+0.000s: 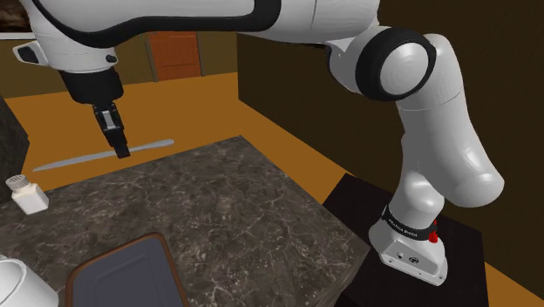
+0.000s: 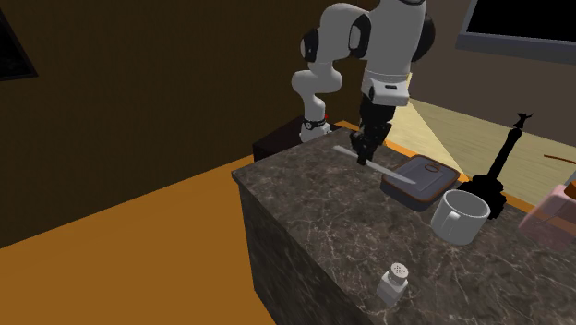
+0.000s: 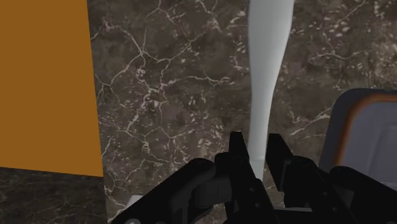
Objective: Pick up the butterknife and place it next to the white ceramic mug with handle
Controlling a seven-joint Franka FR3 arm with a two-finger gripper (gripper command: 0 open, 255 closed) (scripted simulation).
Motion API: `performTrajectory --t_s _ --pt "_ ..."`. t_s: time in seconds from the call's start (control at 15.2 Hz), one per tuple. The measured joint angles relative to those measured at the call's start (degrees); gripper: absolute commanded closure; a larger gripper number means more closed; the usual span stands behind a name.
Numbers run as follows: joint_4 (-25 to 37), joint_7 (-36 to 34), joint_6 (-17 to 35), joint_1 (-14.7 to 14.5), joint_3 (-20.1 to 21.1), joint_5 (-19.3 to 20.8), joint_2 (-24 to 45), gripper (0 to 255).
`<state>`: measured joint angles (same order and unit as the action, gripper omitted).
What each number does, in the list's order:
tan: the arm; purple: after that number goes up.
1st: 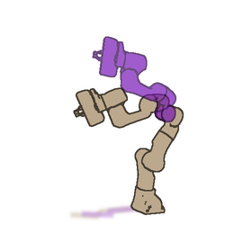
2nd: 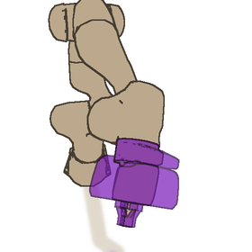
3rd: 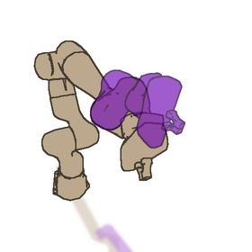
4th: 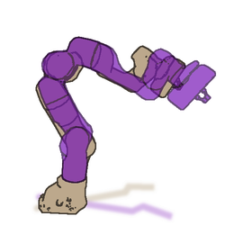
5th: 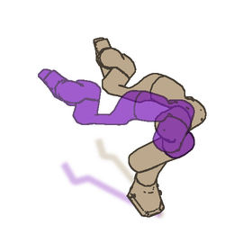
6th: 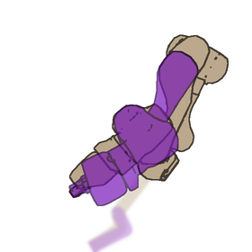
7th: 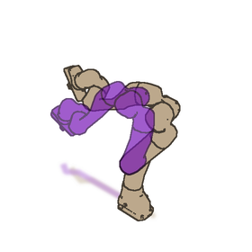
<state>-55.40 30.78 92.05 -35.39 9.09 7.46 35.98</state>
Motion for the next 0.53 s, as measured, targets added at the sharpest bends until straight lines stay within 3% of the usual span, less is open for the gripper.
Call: performTrajectory --t_s 0.13,0.53 --pt "3.27 -0.52 -0.87 -0.84 -0.04 0.29 2.45 255" --pt "-3.69 -1.08 4.63 -0.40 0.04 0.23 1.04 255"
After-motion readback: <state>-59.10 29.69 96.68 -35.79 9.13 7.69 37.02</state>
